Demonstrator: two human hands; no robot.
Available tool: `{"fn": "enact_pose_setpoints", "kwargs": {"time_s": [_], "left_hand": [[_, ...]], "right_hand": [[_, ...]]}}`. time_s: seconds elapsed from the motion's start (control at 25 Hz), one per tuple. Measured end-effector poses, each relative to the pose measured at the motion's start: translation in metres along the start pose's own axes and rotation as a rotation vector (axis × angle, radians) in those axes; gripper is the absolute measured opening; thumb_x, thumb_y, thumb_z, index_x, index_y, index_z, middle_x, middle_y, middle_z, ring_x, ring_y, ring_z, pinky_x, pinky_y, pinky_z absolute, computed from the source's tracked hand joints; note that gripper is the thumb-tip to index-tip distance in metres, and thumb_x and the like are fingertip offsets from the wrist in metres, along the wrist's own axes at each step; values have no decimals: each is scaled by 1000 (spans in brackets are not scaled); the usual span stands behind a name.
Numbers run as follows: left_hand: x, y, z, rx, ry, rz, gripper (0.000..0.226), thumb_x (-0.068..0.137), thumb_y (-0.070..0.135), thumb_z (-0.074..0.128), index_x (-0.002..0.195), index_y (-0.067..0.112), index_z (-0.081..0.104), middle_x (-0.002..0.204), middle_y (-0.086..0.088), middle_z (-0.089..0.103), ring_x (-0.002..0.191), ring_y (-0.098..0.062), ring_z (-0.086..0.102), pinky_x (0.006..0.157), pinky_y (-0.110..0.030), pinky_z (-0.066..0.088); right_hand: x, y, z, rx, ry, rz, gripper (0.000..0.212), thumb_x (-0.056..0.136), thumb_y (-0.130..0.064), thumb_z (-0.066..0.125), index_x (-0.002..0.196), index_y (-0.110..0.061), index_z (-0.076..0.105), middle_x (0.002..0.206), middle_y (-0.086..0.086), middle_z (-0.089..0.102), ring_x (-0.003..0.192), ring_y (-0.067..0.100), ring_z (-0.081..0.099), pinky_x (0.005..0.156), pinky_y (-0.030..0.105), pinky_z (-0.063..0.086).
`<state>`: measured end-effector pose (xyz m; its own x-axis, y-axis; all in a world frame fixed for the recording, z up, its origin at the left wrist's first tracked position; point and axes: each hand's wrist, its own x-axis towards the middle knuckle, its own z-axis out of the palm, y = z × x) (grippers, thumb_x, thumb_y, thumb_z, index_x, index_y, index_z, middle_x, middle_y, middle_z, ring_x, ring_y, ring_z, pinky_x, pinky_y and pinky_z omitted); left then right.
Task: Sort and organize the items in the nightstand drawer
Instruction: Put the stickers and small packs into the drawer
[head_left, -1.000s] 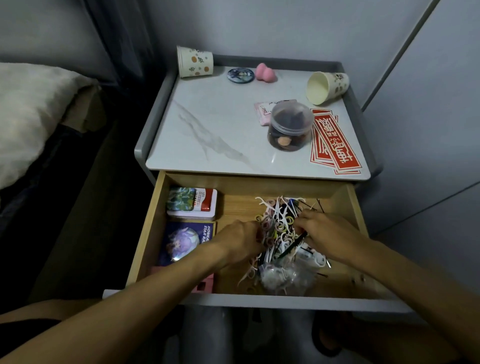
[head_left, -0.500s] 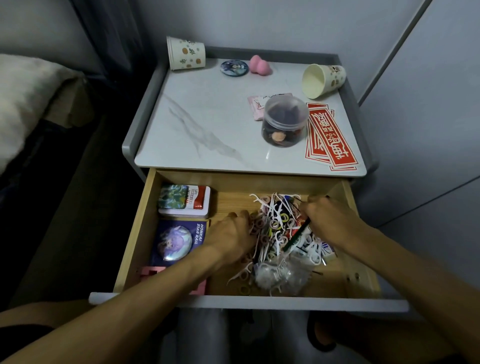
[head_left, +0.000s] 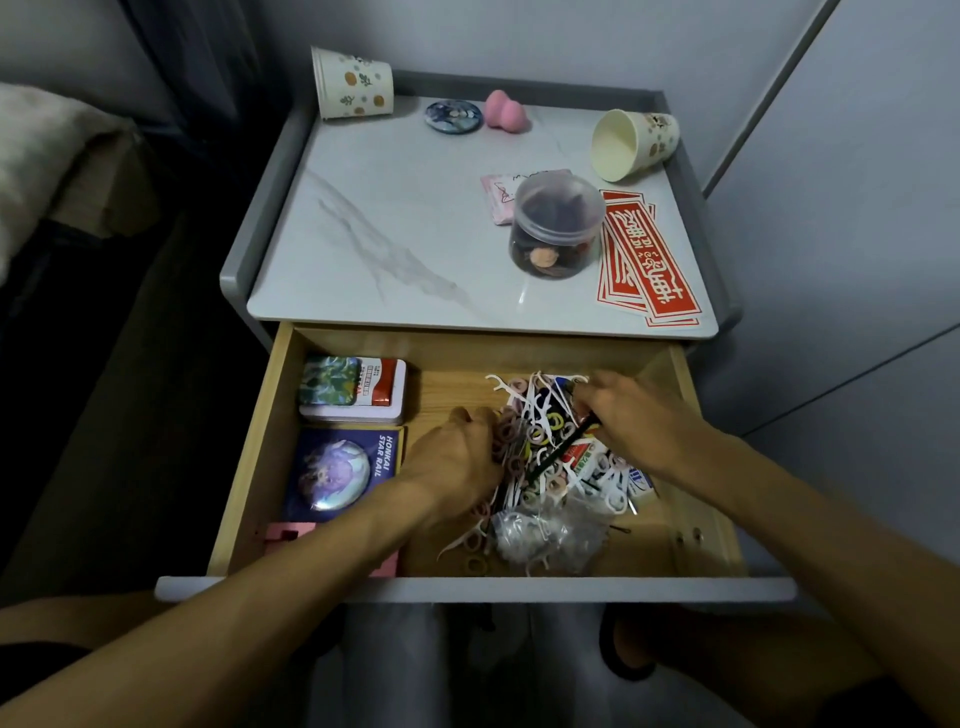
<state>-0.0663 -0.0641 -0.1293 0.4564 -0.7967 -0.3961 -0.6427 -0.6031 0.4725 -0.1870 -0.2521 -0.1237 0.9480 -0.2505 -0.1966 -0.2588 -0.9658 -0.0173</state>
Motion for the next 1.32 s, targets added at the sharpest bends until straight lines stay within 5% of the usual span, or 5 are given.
{"fn": "enact_pose_setpoints", "kwargs": {"time_s": [0.12, 0.28, 0.48, 0.64, 1.32], "left_hand": [[-6, 5, 1, 98, -39, 103, 50, 89, 33, 65, 132, 18, 46, 119, -11, 59, 100, -29, 60, 78, -32, 45], [-11, 12, 12, 224, -269, 92, 53, 83, 35, 72, 128, 16, 51, 120, -13, 60, 106, -30, 59, 80, -30, 43], [-11, 10, 18, 148, -265, 215, 39, 88, 12, 64, 123, 28, 60, 120, -5, 64, 105, -23, 61, 85, -33, 51], [-12, 9, 24, 167, -321, 347, 46, 87, 6, 60, 121, 38, 64, 120, 0, 66, 107, -20, 62, 89, -36, 52], [-9, 18, 29, 529, -157, 699, 29, 102, 20, 45, 130, 15, 52, 122, -10, 59, 110, -25, 60, 92, -35, 49]], "right_hand": [[-8, 0, -13, 184, -109, -22, 19, 84, -13, 68, 81, -30, 60, 86, -12, 56, 84, 11, 61, 73, 31, 52], [-31, -20, -8, 292, -421, -116, 24, 89, -17, 68, 109, -29, 68, 104, -16, 62, 93, 0, 57, 84, 23, 51], [-37, 11, -6, 131, -312, -51, 39, 83, 9, 55, 100, -25, 66, 104, -11, 55, 96, 6, 51, 70, 11, 36], [-41, 8, -3, -33, -313, -57, 22, 84, -8, 67, 96, -24, 57, 102, -7, 55, 93, 11, 53, 66, 18, 36], [-43, -16, 5, -161, -295, -29, 56, 80, -54, 71, 121, -17, 62, 127, 1, 47, 107, 16, 54, 87, 30, 47]]}}
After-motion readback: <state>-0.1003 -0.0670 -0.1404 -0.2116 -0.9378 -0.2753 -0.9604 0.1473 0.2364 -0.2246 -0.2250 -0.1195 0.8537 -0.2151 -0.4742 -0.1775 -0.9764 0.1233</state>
